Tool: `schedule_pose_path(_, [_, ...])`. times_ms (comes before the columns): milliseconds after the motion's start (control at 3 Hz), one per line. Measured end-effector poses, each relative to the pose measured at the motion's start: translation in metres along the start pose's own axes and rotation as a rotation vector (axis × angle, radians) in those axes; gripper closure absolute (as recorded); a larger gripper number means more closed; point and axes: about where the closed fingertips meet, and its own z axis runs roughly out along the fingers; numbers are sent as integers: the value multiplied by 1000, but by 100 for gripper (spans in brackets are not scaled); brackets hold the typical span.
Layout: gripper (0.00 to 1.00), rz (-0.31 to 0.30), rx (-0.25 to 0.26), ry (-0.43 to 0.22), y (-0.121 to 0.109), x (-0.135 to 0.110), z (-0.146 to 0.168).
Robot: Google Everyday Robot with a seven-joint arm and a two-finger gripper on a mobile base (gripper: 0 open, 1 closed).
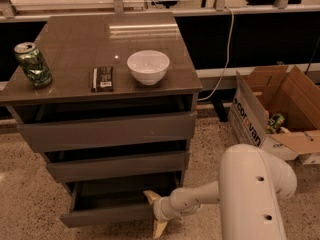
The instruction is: Open bottom drawer
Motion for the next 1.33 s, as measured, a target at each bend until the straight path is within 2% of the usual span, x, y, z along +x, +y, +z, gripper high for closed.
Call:
schedule_pose_path(333, [0, 13, -21, 27, -4, 3, 2])
schedule_pose_path(667, [16, 84, -71, 56, 4, 23, 9])
schedule_pose_path(1000, [41, 131, -122, 63, 13, 37, 16])
schedule_pose_path(1333, [63, 137, -151, 63, 16, 37, 18])
